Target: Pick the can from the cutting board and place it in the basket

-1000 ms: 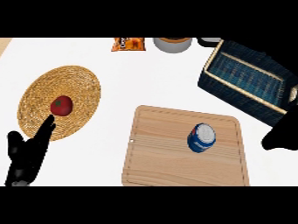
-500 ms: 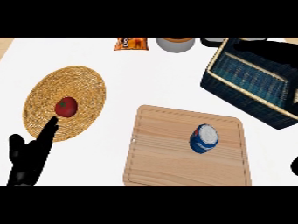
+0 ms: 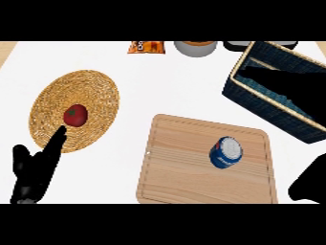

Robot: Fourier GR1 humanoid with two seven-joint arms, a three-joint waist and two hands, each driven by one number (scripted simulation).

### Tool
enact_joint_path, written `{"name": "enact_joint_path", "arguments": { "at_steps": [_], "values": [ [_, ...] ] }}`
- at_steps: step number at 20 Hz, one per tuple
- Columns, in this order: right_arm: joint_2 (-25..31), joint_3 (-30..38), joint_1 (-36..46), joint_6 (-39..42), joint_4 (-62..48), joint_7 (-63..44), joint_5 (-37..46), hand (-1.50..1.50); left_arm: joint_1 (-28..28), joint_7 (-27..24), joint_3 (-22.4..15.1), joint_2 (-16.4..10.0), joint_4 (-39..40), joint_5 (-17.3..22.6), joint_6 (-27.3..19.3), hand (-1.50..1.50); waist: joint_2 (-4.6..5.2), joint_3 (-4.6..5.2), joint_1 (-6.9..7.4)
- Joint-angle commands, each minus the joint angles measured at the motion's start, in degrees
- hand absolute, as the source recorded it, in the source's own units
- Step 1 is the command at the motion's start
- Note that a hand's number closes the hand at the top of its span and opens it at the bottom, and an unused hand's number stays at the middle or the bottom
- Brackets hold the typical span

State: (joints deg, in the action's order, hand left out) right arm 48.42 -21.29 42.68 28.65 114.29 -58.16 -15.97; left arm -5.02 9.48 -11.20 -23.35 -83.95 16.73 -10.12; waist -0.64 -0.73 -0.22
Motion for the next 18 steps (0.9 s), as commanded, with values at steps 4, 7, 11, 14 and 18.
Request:
{"name": "enact_joint_path", "arguments": {
  "at_steps": [4, 7, 11, 14, 18],
  "values": [
    [-3.3, -4.85, -4.46, -1.42, -1.52, -2.02, 9.91, -1.5, -4.3, 2.31, -1.98, 1.67, 1.65, -1.16, -0.38, 0.0, 0.69, 0.76, 0.75],
    [-4.06, -8.46, -9.12, -2.31, 0.87, -0.82, 13.56, -1.5, -0.99, 3.72, -0.57, 2.11, 3.88, -0.6, -0.29, 0.0, 0.73, 0.75, -0.15],
    [-6.47, -8.54, -10.49, -3.96, -0.87, 0.24, 17.06, -1.5, -2.51, 4.36, -1.09, 1.49, 2.46, -1.44, 0.65, 0.0, 0.71, 0.73, 0.32],
    [-6.6, -8.88, -14.14, -4.2, 0.86, 2.48, 20.03, -1.5, -3.79, 1.73, 0.45, 0.85, 3.95, -0.99, 2.55, 0.0, 0.65, 0.75, 0.13],
    [-9.94, -9.73, -14.43, -4.88, -2.25, 5.2, 24.72, -1.5, -2.47, 3.31, -0.16, 3.13, 3.43, -1.92, 0.84, 0.0, 0.71, 0.74, 0.37]
  ]
}}
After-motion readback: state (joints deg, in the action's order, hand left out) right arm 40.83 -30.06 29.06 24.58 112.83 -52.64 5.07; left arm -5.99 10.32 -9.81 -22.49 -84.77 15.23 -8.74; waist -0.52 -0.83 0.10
